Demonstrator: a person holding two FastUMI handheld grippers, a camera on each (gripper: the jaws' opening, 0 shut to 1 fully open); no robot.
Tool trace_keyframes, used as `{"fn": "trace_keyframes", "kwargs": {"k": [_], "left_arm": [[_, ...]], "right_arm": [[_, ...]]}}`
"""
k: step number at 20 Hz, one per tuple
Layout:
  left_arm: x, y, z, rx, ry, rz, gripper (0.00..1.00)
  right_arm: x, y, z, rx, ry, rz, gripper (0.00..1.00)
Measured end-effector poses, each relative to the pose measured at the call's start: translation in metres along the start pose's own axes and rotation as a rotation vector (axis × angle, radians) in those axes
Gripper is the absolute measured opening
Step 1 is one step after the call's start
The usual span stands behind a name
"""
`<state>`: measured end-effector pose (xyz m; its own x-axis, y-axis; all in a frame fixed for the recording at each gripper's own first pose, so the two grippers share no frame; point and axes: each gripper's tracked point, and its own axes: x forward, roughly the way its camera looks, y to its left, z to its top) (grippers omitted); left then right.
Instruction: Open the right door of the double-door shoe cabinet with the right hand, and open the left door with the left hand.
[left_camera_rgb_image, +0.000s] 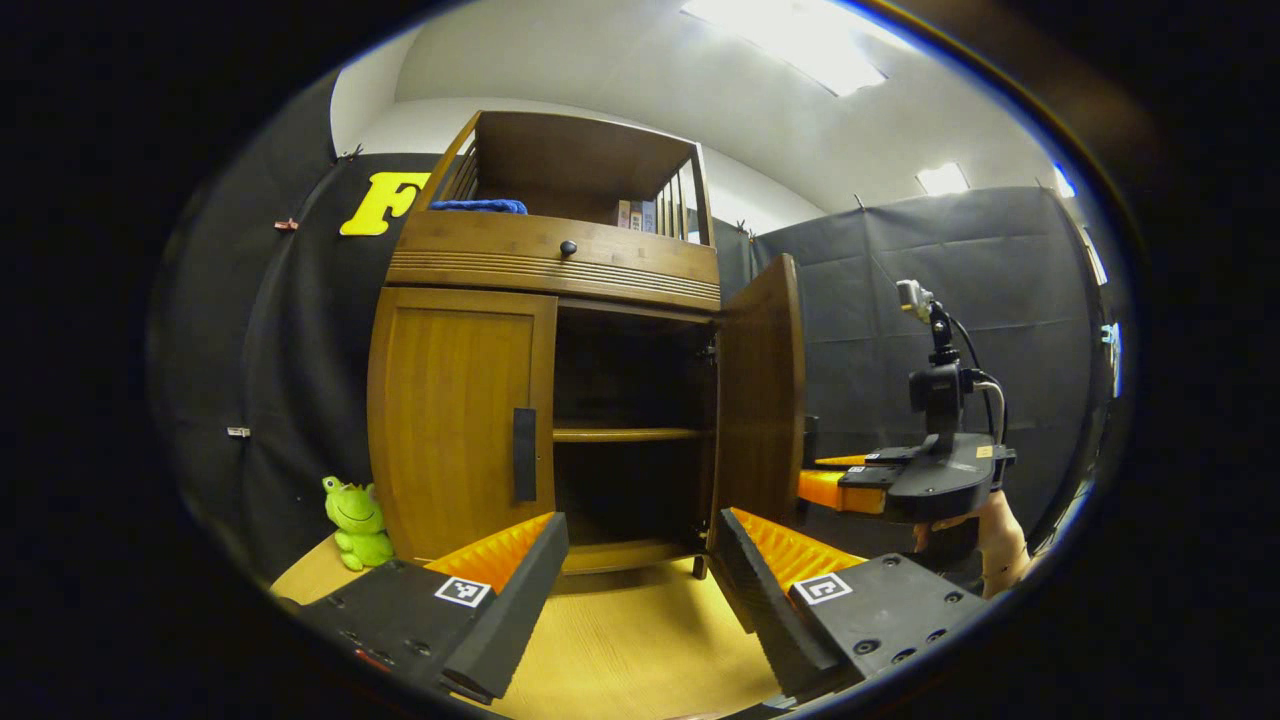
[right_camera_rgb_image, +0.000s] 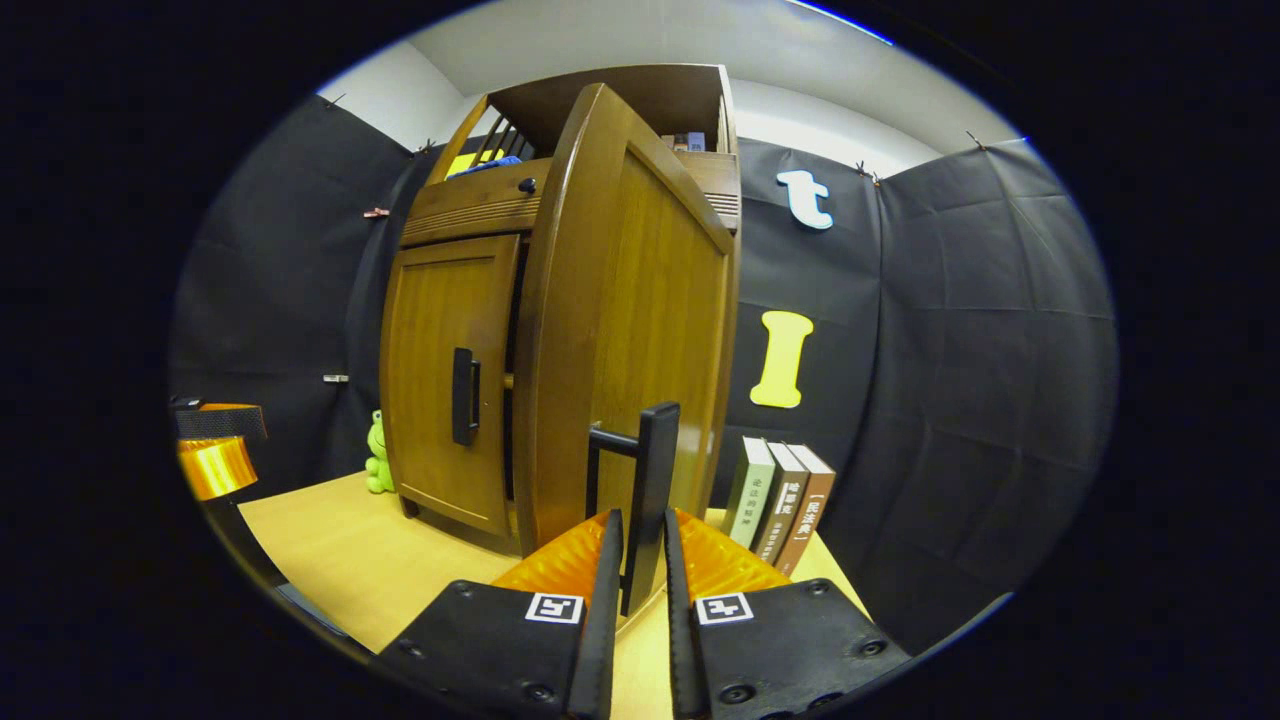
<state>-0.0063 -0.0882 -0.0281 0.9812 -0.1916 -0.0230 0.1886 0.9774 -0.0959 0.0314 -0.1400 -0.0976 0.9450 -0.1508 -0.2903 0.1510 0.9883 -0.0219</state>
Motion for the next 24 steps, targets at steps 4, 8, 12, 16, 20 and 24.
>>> {"fn": "trace_keyframes", "kwargs": {"k": [4, 8, 12, 16, 20, 24], "left_arm": [[0.015, -0.011, -0.004, 0.014, 0.002, -0.013, 0.94], [0.037, -0.009, -0.005, 0.029, -0.015, 0.005, 0.94], [0.066, 0.002, -0.008, 0.034, -0.020, 0.047, 0.94], [0.094, 0.022, -0.001, 0.059, -0.062, 0.116, 0.93], [0.113, 0.069, 0.012, 0.142, -0.134, 0.250, 0.94], [0.137, 0.108, 0.006, 0.142, -0.130, 0.295, 1.00]], "right_arm": [[-0.010, -0.033, -0.001, 0.007, -0.007, -0.060, 0.24], [-0.025, -0.062, -0.003, 0.017, -0.009, -0.107, 0.20], [-0.039, -0.087, -0.008, 0.026, -0.010, -0.151, 0.17], [-0.059, -0.094, -0.006, 0.053, -0.034, -0.144, 0.22], [-0.086, -0.073, -0.004, 0.020, -0.068, -0.115, 0.24], [-0.101, -0.041, 0.001, 0.015, -0.103, -0.041, 0.60]]}}
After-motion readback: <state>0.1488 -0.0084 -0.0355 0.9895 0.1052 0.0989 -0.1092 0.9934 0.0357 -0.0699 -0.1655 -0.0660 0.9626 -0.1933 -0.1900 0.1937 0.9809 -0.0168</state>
